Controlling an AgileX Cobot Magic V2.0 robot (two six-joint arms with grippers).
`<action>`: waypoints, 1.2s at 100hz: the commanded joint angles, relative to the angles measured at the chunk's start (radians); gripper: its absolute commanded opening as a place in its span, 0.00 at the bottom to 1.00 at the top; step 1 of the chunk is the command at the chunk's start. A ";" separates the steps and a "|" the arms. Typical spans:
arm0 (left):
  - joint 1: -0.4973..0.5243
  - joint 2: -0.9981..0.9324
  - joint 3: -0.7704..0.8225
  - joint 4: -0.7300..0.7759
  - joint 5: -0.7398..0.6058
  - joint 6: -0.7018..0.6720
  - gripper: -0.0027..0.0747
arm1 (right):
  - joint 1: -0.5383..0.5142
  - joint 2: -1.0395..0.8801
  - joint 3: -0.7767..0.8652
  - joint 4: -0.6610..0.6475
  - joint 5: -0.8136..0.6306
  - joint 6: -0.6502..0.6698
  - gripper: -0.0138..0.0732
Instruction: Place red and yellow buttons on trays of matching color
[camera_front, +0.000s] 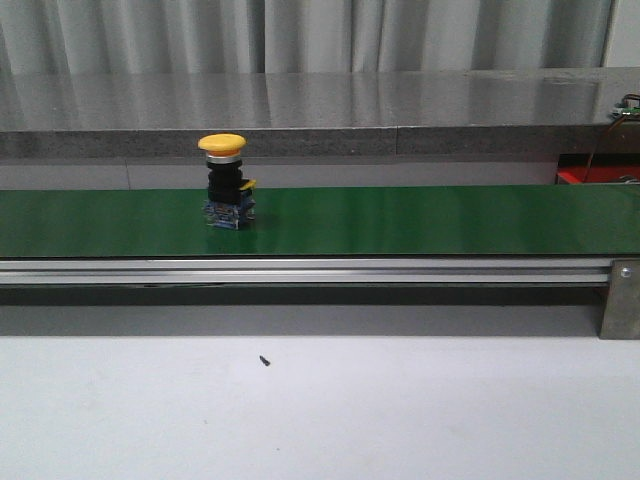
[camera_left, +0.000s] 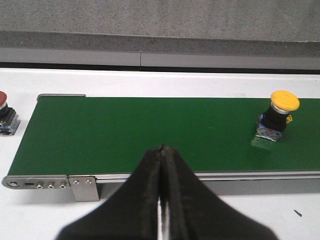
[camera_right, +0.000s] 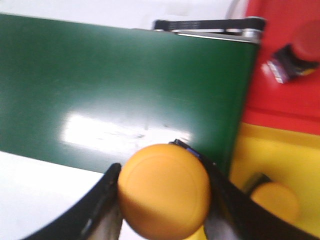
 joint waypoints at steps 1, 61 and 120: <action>-0.006 0.002 -0.025 -0.033 -0.061 0.003 0.01 | -0.102 -0.064 -0.033 0.010 0.010 0.018 0.38; -0.006 0.002 -0.025 -0.033 -0.061 0.003 0.01 | -0.325 0.214 -0.031 0.010 -0.109 0.083 0.38; -0.006 0.004 -0.025 -0.033 -0.061 0.003 0.01 | -0.325 0.326 -0.031 0.009 -0.157 0.082 0.60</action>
